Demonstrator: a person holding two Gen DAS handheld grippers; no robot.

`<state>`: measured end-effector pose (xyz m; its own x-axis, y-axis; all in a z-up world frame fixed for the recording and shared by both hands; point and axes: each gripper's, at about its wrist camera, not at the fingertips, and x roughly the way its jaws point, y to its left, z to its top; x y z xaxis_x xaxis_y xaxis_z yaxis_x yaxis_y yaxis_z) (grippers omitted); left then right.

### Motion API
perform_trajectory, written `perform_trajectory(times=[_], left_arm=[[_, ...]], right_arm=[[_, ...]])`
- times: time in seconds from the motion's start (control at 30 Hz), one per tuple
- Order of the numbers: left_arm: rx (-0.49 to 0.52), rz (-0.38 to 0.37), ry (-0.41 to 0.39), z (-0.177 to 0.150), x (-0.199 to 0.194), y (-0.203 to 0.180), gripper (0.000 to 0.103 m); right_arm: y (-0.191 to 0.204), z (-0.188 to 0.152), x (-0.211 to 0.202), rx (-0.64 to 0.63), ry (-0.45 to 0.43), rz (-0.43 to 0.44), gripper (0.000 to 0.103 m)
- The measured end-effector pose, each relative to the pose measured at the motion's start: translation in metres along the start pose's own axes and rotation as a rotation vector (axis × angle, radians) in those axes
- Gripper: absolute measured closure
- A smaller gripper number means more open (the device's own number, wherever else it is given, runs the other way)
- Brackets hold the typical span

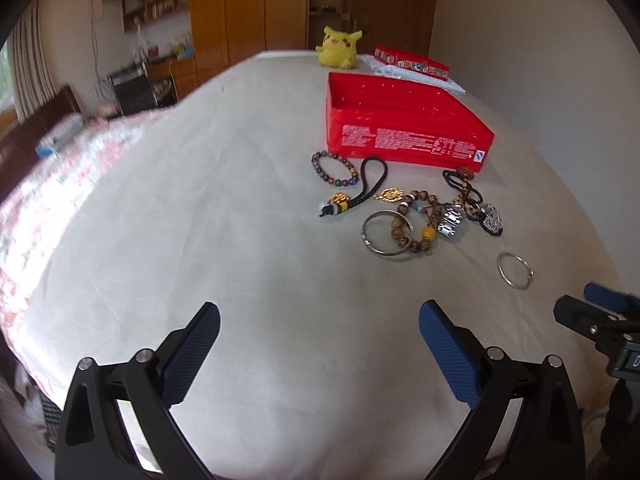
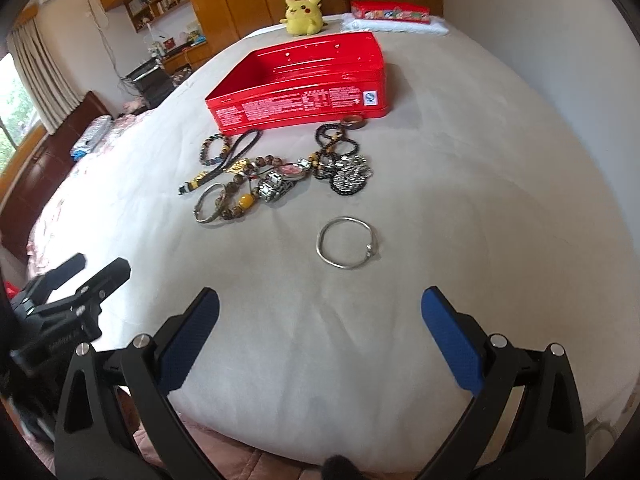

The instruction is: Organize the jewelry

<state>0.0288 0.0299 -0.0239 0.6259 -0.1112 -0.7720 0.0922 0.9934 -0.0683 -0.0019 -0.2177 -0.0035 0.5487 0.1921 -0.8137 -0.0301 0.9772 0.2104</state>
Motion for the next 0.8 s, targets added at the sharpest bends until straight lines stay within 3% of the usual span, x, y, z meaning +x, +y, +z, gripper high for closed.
perform_trajectory(times=[0.1,0.33,0.47,0.6,0.7,0.8], left_arm=[[-0.072,-0.053,0.067,0.014,0.012,0.02,0.004],[-0.096,-0.053,0.134,0.057,0.041,0.037,0.004],[-0.094,-0.023,0.196,0.097,0.079,0.035,0.008],[-0.118,0.013,0.283,0.126,0.122,0.037,0.027],[-0.123,0.002,0.337,0.137,0.144,0.035,0.028],[-0.101,0.013,0.33,0.143,0.15,0.03,0.028]], right_arm=[[-0.008,0.007,0.01,0.02,0.052,0.065,0.003],[-0.023,0.029,0.026,0.049,0.129,0.163,0.003],[-0.032,0.044,0.032,0.067,0.129,0.156,0.003],[-0.037,0.053,0.038,0.067,0.123,0.149,0.003],[-0.042,0.058,0.046,0.07,0.137,0.141,0.003],[-0.045,0.062,0.053,0.073,0.155,0.146,0.005]])
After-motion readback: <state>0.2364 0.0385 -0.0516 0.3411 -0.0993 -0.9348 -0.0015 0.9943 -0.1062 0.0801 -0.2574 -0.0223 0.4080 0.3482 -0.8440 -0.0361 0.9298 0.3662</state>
